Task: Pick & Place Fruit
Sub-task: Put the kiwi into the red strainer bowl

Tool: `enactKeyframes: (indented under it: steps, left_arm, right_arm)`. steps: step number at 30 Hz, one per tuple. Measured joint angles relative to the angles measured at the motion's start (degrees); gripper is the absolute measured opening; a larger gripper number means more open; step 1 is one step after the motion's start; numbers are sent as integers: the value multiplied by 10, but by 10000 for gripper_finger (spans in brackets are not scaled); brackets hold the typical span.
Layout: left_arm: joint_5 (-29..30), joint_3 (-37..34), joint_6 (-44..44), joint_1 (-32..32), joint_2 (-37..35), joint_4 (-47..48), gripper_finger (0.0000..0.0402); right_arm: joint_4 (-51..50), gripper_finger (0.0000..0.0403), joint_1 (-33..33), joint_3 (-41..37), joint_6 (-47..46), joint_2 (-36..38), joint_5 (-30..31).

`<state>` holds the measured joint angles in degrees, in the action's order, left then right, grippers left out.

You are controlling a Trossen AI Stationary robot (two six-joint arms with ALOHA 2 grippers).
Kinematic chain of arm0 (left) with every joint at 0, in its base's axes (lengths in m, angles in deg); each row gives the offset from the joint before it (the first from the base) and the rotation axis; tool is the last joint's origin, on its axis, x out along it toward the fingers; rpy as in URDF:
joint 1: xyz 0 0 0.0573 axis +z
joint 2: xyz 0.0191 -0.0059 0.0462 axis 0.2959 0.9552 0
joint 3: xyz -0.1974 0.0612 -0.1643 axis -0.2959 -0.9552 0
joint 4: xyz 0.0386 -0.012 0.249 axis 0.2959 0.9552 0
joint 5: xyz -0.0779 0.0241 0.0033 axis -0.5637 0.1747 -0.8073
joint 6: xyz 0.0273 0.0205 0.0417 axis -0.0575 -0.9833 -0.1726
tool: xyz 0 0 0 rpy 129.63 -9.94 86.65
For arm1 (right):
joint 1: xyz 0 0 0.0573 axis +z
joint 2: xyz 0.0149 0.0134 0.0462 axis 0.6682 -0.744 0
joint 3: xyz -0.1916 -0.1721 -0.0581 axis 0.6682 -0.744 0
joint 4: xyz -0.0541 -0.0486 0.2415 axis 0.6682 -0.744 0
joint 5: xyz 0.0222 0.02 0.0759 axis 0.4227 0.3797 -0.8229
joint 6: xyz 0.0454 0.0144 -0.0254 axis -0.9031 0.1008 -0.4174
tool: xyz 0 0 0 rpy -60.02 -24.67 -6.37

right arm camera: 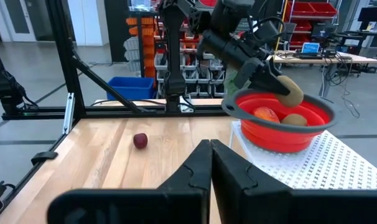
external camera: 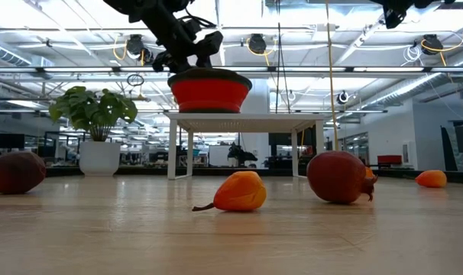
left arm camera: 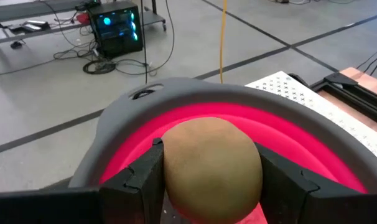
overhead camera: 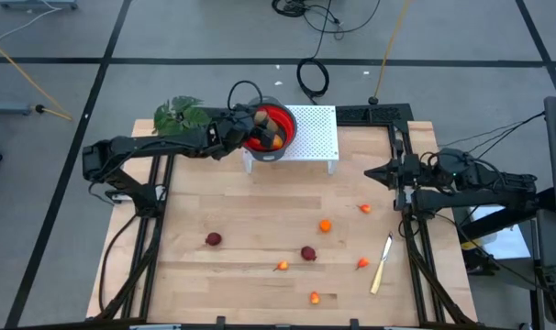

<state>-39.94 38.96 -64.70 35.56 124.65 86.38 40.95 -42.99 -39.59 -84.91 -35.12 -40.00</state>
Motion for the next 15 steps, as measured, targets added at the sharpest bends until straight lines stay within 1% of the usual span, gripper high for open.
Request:
enactKeyframes:
  steps: [5,15]
  left_arm:
    - [-1,0,24,-2,0,22,195]
    - [-2,0,23,-4,0,27,195]
  right_arm:
    - [0,0,0,-2,0,10,1]
    - [0,0,0,-2,11,12,2]
